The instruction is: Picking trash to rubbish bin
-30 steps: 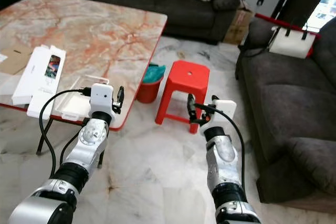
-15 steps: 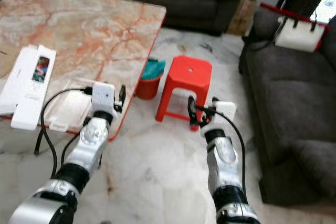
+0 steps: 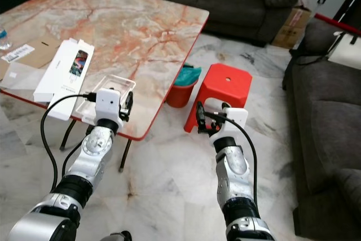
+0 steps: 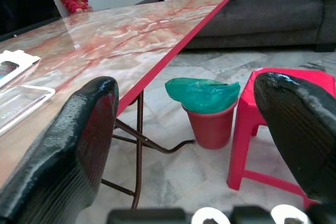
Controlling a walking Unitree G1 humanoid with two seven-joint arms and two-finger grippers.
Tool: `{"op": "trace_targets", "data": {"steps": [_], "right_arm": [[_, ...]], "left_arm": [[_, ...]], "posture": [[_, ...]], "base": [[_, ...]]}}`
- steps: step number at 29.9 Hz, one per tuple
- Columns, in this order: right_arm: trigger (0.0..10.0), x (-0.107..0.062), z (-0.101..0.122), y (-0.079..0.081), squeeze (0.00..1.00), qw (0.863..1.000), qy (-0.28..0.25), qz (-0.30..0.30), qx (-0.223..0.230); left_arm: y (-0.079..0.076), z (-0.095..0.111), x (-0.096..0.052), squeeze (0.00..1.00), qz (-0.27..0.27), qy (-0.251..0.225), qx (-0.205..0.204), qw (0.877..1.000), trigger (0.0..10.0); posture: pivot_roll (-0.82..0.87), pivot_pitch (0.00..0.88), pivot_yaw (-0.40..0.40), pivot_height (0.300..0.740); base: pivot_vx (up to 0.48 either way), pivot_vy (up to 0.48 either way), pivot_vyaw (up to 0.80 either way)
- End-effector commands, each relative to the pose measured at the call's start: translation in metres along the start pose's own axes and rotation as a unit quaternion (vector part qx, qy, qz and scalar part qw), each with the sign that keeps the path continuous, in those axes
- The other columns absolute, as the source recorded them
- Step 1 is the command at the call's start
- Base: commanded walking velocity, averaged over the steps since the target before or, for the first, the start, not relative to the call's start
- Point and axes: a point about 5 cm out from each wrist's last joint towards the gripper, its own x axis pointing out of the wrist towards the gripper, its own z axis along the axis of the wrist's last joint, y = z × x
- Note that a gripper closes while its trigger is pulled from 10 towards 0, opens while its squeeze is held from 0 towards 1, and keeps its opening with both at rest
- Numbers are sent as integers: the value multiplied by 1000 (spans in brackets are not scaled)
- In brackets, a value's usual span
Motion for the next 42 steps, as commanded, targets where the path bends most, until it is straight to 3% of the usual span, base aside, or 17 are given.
{"op": "trace_targets", "data": {"steps": [1,15,34,38,42], "right_arm": [[10000,0,1,-2,0,1000,-1,-5,2],[10000,-2,0,-2,0,1000,3,-3,5],[10000,-4,-2,-1,0,1000,9,2,4],[10000,-5,-3,-1,0,1000,10,2,4],[10000,-6,-3,-1,0,1000,11,3,3]], "left_arm": [[-4,3,4,0,-10,2,3,1000,10000],[26,3,15,0,26,36,27,999,10000],[30,3,26,0,24,86,63,994,10000],[26,2,27,0,13,101,58,993,10000],[23,4,30,0,11,102,20,994,10000]], "posture": [[78,124,-110,740],[79,129,-115,740],[72,142,-130,740],[70,146,-132,740],[62,153,-136,740]], "base": [[0,0,0],[0,0,0],[0,0,0],[0,0,0],[0,0,0]]}}
